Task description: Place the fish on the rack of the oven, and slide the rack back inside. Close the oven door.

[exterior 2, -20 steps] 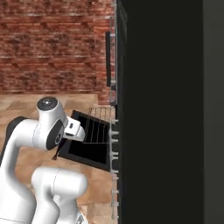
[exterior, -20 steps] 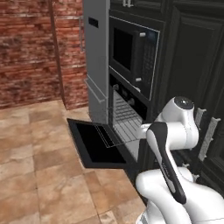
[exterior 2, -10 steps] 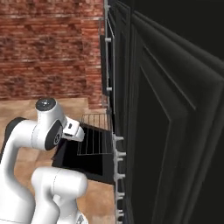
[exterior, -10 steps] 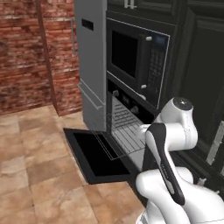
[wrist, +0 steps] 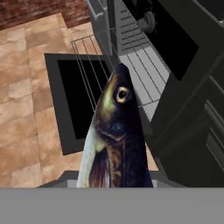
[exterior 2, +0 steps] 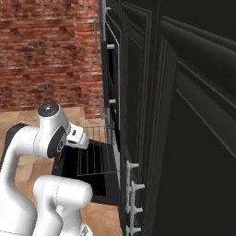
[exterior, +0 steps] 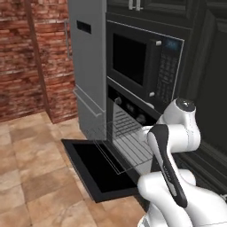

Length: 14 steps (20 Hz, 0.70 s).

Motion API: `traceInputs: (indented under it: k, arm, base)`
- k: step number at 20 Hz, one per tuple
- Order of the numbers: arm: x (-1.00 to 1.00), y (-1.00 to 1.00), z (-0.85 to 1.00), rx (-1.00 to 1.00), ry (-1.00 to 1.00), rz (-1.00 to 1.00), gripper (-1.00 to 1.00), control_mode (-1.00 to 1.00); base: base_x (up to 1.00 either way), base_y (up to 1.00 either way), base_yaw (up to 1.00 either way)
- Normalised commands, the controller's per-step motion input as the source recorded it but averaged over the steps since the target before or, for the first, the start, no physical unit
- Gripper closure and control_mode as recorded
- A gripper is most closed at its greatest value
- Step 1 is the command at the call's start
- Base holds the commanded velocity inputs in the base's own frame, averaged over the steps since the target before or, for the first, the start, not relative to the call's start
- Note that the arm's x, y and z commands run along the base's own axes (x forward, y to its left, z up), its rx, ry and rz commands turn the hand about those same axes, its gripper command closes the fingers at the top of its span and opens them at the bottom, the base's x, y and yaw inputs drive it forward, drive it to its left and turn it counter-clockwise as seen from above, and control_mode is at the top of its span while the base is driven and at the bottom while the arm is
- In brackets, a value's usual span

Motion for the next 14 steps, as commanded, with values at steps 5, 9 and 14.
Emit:
traceInputs:
  k: [5,9,14]
  arm:
    - [0.0,0.0,0.0,0.0,0.0,0.0,1.0,1.0]
    - [0.0,0.0,0.0,0.0,0.0,0.0,1.0,1.0]
    - [0.0,0.0,0.0,0.0,0.0,0.0,1.0,1.0]
  base:
    - [0.3,0.43,-0.17]
    - [-0.01,0.13,-0.12]
    - [-0.22,0.11,-0.1]
